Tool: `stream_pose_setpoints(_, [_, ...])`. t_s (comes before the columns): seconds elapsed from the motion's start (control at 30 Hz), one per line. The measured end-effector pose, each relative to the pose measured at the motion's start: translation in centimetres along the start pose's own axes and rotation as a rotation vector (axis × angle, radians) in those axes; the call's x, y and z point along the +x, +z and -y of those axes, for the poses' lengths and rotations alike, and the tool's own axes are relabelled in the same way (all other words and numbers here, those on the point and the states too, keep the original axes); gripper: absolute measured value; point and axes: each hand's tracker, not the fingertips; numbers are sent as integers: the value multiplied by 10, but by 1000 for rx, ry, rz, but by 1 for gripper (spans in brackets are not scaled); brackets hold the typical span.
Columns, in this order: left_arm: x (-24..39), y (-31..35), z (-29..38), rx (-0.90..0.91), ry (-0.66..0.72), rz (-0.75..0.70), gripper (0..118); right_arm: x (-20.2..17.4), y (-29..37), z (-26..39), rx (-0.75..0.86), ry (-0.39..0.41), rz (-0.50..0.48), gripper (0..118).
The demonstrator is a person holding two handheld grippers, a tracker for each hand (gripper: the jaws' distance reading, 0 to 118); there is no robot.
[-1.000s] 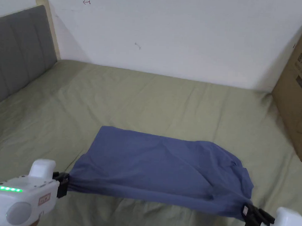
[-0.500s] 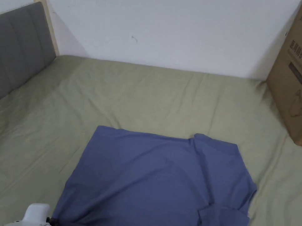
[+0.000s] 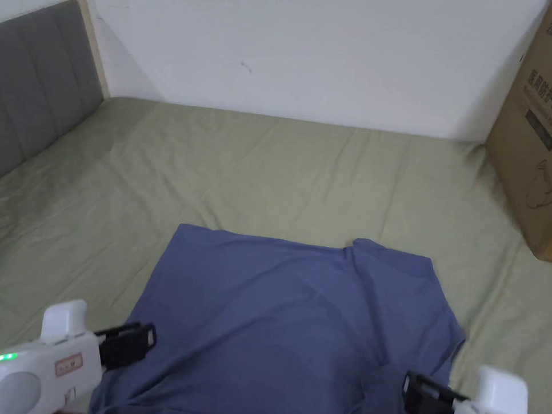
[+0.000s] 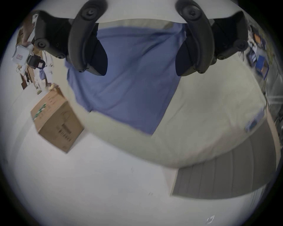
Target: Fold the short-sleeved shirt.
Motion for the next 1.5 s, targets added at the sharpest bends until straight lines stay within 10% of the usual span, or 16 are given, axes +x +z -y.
stream_pose_setpoints(0.33, [94,43,-49,408,-303,-51,92,-42,56,-81,403,177,83,102])
stream_pose_setpoints(0.37, [98,43,-49,430,-325,-58,89,-46,59,-81,438,194,103,94])
stream_pose_setpoints(0.47, [107,46,-42,477,-343,-31,9,-56,61,-80,478,224,151,6])
stream_pose_setpoints(0.5, [108,45,-41,472,-338,-31,0,-58,60,-79,478,220,154,0])
stream_pose_setpoints(1.0, [30,13,9,60,-272,-155,3,-51,50,-66,420,190,80,0])
stream_pose_setpoints(1.07, [17,9,18,8,-258,-190,27,-50,48,-62,409,193,81,0])
stream_pose_setpoints(1.17, [-2,-3,36,-130,-206,-229,95,-47,44,-58,391,191,83,0])
stream_pose_setpoints(1.5, [-44,-40,92,-285,-190,-321,89,-36,38,-38,324,181,102,0])
